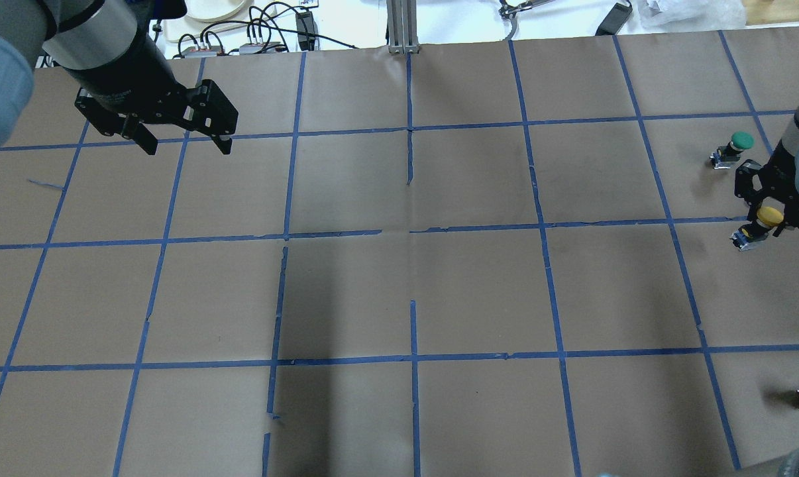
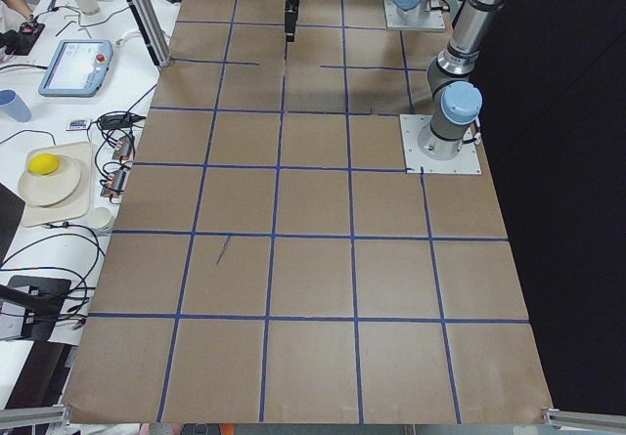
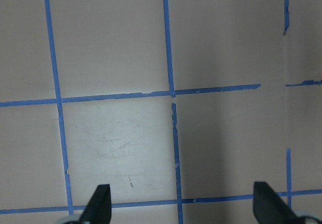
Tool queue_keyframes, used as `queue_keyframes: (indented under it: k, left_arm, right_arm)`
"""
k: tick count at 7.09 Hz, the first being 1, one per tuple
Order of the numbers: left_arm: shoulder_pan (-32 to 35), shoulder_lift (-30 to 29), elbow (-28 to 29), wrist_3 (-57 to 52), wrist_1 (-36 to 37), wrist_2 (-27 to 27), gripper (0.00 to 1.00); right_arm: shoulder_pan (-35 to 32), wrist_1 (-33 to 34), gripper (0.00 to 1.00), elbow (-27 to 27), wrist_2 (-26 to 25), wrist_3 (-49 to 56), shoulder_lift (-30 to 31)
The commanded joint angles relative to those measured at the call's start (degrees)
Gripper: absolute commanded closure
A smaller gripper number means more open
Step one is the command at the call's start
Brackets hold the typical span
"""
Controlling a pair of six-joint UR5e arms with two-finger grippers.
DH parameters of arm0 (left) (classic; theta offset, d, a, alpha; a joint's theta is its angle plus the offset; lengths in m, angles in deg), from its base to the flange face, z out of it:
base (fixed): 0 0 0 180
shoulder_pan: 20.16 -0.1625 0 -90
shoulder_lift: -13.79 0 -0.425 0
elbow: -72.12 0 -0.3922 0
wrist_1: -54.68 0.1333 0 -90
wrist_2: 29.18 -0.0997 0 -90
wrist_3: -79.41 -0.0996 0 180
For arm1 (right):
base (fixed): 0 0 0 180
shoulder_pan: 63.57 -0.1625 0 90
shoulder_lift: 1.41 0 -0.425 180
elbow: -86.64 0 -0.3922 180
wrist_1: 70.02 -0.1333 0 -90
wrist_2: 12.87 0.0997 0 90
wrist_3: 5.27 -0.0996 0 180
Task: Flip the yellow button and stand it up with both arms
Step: 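Lower the button upright onto the table with the right gripper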
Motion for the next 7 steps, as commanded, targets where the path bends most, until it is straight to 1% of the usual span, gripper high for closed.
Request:
queue_keyframes:
  k: [1, 3, 4, 5, 7]
  left_arm:
    - [-0.06, -0.45, -0.2, 0.29, 0.47, 0.13, 0.0]
    - [-0.06, -0.62, -0.29, 0.29, 0.47, 0.13, 0.0]
    - [-0.06, -0.71, -0.21, 0.29, 0.47, 0.21, 0.0]
    - [-0.06, -0.89, -0.29, 0.38, 0.47, 0.22, 0.0]
    - [-0.06, -0.89, -0.29, 0.38, 0.47, 0.13, 0.0]
  right_arm:
    - [-0.02, 1.79, 0.95, 1.49, -2.31, -5.56, -1.06]
    - [0.41, 1.88, 0.94, 1.49, -4.5, -7.94, -1.58]
    - [2.25, 3.19, 0.93, 1.49, -4.43, -8.21, -2.02]
    - [4.09, 5.55, 0.93, 1.49, -3.82, -8.3, -2.81]
    - [4.2, 11.79, 0.91, 1.67, -3.64, -8.3, -4.57]
